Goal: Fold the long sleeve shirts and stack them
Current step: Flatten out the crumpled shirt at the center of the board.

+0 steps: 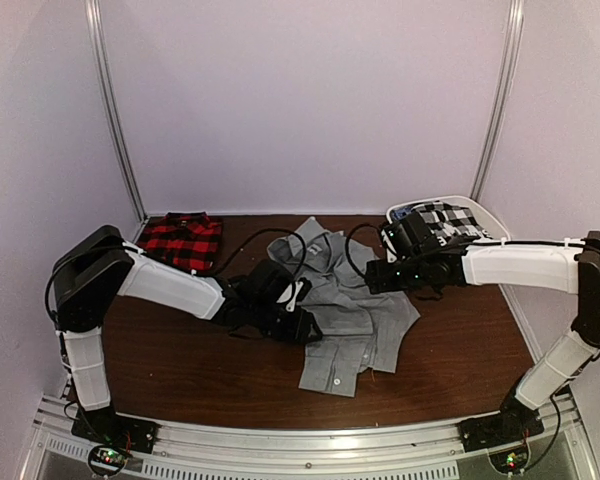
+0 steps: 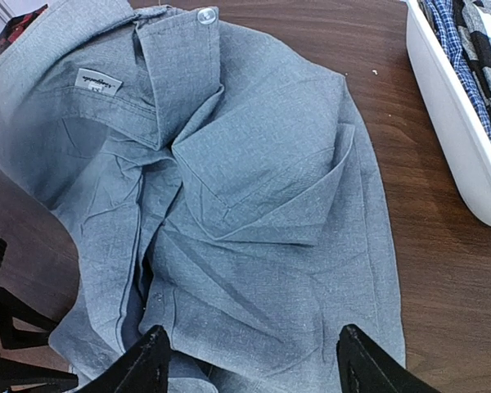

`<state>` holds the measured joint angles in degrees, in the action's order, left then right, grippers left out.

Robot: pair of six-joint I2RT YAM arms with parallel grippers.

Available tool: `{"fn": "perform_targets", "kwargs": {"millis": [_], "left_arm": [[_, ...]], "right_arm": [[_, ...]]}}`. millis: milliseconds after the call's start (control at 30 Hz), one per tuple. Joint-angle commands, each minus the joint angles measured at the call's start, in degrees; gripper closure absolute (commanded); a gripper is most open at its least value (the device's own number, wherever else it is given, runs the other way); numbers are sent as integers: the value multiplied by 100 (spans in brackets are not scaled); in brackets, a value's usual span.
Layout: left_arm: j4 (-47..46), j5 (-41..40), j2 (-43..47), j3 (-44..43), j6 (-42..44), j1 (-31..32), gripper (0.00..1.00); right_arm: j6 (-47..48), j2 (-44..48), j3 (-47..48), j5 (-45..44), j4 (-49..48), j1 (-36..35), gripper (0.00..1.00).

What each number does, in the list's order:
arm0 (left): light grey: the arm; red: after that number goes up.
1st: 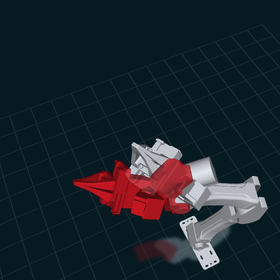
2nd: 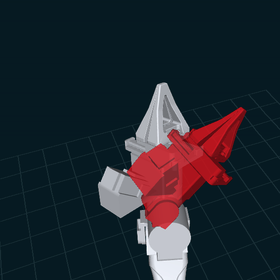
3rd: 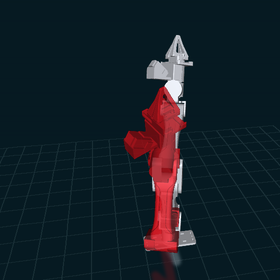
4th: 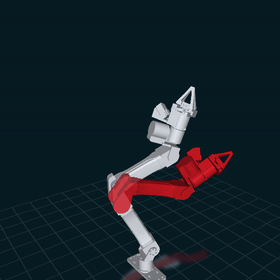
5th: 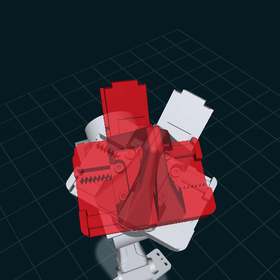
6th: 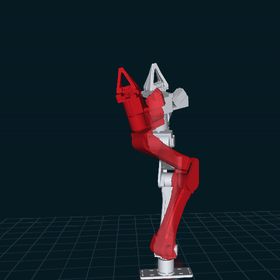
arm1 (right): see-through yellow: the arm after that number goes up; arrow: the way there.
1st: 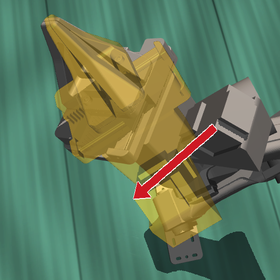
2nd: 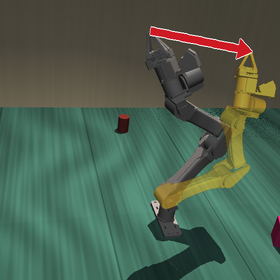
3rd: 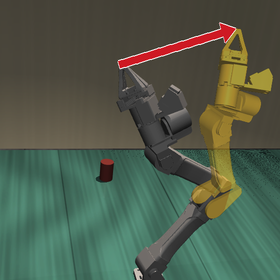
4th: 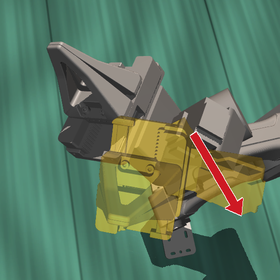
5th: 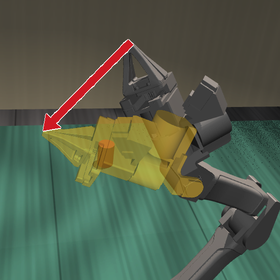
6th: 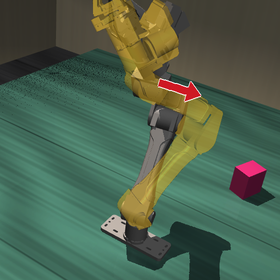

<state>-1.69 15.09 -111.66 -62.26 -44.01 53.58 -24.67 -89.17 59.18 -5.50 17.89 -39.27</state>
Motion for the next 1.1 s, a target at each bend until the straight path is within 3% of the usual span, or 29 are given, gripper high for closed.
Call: {"fn": "perform_targets", "kwargs": {"millis": [0,167,500,767,1067], "left_arm": [[-431,-202,-54,-79,-242,-8,59],[-438,-732,179,88,-377,-6,99],[732,-2764,2033,1136,-701,-234,100],[1499,-3021,3159,1761,-543,-1159,100],[1931,-2960,3440,1491,30,-2018,100]], "right_arm": [[-89,41,-97,-247,-163,-24,29],[-82,23,-158,-358,-134,-26,29],[9,14,-470,-306,-88,-23,29],[-14,-197,-409,-115,-137,-341,29],[-2,-1065,597,-653,111,-758,25]]}}
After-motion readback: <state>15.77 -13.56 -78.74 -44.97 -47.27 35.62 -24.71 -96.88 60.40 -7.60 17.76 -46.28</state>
